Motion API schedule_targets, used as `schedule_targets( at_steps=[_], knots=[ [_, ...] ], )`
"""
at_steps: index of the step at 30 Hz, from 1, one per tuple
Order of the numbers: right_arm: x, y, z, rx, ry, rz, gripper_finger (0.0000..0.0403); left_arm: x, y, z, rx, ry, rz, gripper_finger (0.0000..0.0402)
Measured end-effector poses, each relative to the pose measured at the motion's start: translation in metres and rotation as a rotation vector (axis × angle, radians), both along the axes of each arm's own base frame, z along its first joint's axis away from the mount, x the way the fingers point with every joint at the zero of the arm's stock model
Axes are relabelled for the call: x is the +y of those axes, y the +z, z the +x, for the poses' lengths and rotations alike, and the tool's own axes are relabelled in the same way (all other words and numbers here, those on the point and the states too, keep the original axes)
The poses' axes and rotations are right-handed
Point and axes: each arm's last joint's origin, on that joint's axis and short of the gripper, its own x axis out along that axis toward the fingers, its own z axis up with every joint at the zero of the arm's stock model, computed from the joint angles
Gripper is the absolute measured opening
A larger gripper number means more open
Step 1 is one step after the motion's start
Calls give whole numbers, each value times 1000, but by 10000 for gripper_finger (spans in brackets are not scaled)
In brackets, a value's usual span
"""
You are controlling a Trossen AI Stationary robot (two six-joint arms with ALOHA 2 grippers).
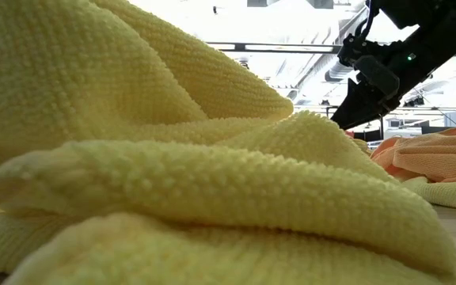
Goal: Sort microfiber towel by color & place in baskets
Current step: Put the left orange microfiber cloth into the left transparent bin
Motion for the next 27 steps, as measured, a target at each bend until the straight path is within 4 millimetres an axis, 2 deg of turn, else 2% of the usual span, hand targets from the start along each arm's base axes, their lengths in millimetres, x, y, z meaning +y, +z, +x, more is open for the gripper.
schedule_targets(
  at_steps=[4, 10, 15, 21, 27],
  knots=[
    [0, 0, 0, 0, -1, -1, 145, 15, -20, 11, 18, -13, -10, 106],
    [0, 0, 0, -1, -2, -2, 145, 37, -60, 24, 68, -24, -143, 106],
    [0, 0, 0, -1, -3, -3, 145, 46, -88, 30, 109, -37, -244, 106],
    [0, 0, 0, -1, -3, -3, 145, 50, -98, 34, 120, -37, -261, 106],
    [0, 0, 0, -1, -3, -3, 145, 46, -87, 31, 95, -49, -253, 106]
  ],
)
